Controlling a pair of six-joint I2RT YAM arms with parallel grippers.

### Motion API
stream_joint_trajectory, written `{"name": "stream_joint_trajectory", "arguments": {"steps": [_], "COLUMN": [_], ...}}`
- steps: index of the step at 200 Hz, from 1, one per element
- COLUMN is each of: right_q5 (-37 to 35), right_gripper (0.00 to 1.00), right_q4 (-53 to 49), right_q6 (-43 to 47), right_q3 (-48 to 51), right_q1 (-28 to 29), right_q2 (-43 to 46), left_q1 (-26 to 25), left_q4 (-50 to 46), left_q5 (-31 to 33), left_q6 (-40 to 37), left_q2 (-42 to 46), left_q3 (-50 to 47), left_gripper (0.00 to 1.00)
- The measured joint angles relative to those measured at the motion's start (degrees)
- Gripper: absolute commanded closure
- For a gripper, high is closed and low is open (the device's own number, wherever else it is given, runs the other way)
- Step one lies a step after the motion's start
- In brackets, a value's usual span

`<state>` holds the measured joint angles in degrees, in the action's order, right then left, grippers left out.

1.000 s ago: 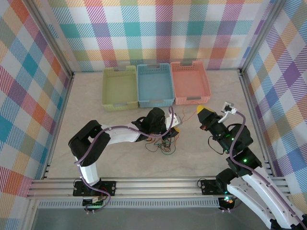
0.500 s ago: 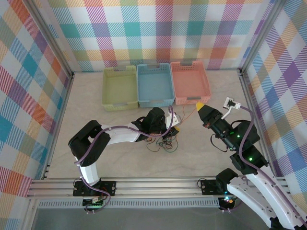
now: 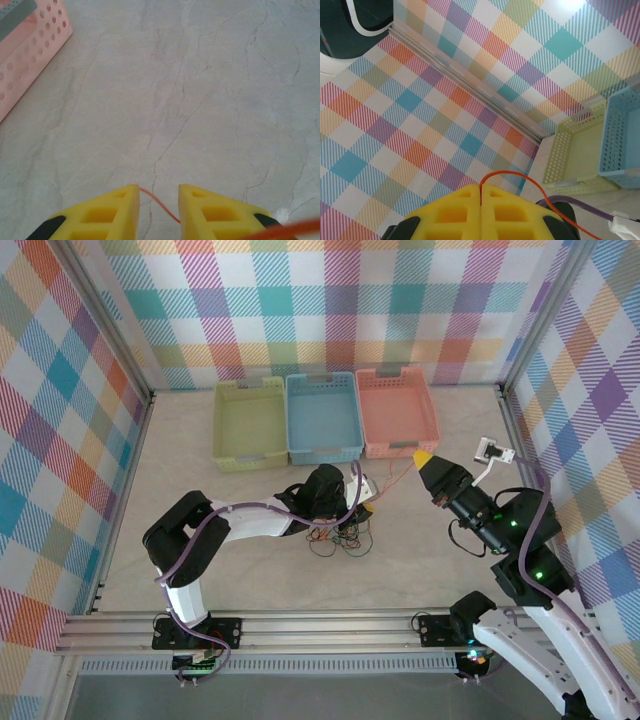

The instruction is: Untangle the cables

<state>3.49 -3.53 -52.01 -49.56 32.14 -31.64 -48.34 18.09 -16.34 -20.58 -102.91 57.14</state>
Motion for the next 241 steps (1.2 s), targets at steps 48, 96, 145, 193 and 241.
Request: {"name": "stream_joint_trajectory", "arguments": {"steps": [48, 96, 145, 193, 241], "right_q5": [-2.3, -5.7, -8.9, -10.6, -12.1], "right_gripper": [1.00, 1.00, 1.00, 1.00, 1.00], "right_q4": [-2.4, -4.7, -7.1, -7.9, -8.0], "right_q6": [5.2, 12.8, 20.0, 25.2, 29.6], "right_q3": [-6.3, -11.7, -15.0, -18.8, -20.5], "right_q1": [0.0, 0.0, 0.0, -0.1, -0.1], "right_q2": [0.7, 0.7, 0.4, -2.0, -3.7], "left_q1": [0.0, 0.0, 0.0, 0.0, 0.0], "left_q4": [-0.2, -0.4, -0.6, -0.6, -1.2], "left_q5": [1.1, 1.5, 2.1, 2.6, 3.6], "left_q6": [0.0, 0.0, 0.0, 0.0, 0.0], "left_q2": [0.0, 0.0, 0.0, 0.0, 0.0], "left_q3": [0.0, 0.0, 0.0, 0.0, 0.0], "left_gripper": [0.72, 0.73, 0.73, 0.72, 0.71]}}
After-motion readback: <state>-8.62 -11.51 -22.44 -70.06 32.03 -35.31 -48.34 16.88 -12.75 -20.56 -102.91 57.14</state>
